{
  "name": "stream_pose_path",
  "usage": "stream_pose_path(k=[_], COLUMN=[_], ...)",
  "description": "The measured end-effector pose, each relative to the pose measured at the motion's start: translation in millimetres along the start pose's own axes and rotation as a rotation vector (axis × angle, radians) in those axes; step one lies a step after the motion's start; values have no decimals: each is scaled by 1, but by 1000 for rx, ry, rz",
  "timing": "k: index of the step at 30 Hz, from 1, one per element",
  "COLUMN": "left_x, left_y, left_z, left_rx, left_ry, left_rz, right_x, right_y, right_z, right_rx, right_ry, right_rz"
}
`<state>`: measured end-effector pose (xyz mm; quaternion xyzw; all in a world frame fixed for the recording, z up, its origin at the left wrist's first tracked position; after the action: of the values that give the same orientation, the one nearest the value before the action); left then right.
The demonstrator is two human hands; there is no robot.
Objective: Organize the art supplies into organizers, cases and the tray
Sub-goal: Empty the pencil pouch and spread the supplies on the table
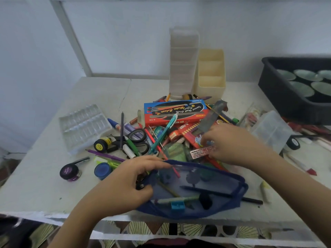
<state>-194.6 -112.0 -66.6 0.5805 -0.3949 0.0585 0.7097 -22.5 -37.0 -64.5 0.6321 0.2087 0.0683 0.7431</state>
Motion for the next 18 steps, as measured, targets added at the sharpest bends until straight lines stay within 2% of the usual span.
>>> stream_pose_path(k=[4, 6, 11, 13, 15, 18], left_x=[-1, -1, -1, -2, -5, -6], left_y=[-2, -4, -4, -2, 2, 4], left_z=[-2, -3, -5, -5, -4, -3], left_rx=[-14, -28, -27, -22, -5, 4], left_ry=[9, 14, 18, 25, 29, 13], left_rz=[-4, -4, 14, 20, 23, 32], right_x=[-4, -3, -25, -42, -60, -73], right_y=[-1, 8, 64, 72, 67, 35], right_z=[-4, -3, 24, 37, 45, 50], right_rx=[29, 72, 317, 274, 170, -6], right_ry=[78, 104, 248, 334, 396, 369], right_rz=[29, -59, -746, -942, -935, -571])
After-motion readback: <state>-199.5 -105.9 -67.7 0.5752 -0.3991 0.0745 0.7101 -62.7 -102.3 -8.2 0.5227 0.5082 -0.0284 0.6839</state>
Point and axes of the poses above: each hand's wrist, its own z-axis away from the middle knuckle, its own y-axis out of the back of the hand, x = y × z, the point moved 8 cm from there along -z, towards the middle knuckle, and after that the axes turned 13 degrees about -z, right-handed, at the moved point
